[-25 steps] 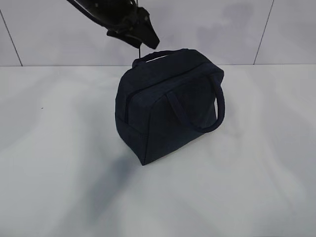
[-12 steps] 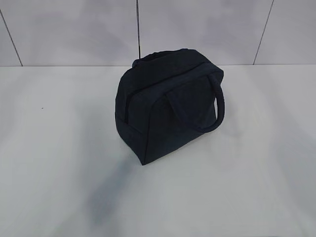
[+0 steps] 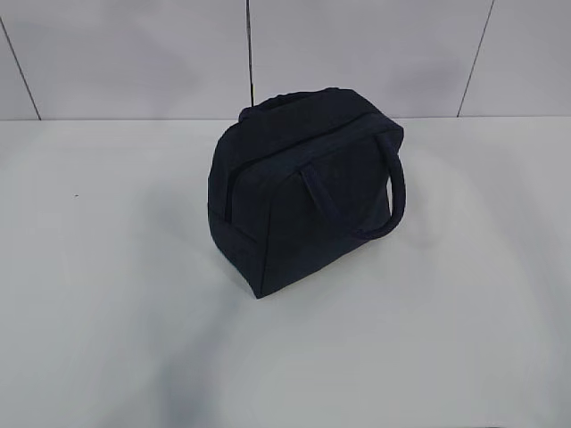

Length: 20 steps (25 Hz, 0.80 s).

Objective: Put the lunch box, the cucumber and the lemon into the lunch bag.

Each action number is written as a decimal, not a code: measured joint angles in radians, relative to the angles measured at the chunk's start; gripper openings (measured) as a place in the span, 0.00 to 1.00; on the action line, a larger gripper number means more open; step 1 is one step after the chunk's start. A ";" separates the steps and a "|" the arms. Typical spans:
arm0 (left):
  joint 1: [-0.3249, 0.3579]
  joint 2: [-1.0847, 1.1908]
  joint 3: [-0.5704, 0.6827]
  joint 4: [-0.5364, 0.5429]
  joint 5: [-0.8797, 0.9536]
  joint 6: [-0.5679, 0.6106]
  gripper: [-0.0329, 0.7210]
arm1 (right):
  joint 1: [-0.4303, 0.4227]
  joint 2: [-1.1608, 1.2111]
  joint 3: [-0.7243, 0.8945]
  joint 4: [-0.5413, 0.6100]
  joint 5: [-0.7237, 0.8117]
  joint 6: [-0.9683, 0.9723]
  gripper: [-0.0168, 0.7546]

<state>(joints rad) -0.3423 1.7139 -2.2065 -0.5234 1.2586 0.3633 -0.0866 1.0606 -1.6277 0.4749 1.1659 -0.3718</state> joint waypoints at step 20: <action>-0.002 -1.133 1.134 0.175 -0.235 -0.065 0.46 | 0.013 -0.801 0.690 -0.205 0.088 0.177 0.47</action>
<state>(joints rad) -0.3444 0.5807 -1.0723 -0.3488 1.0238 0.2980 -0.0739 0.2595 -0.9372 0.2698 1.2540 -0.1948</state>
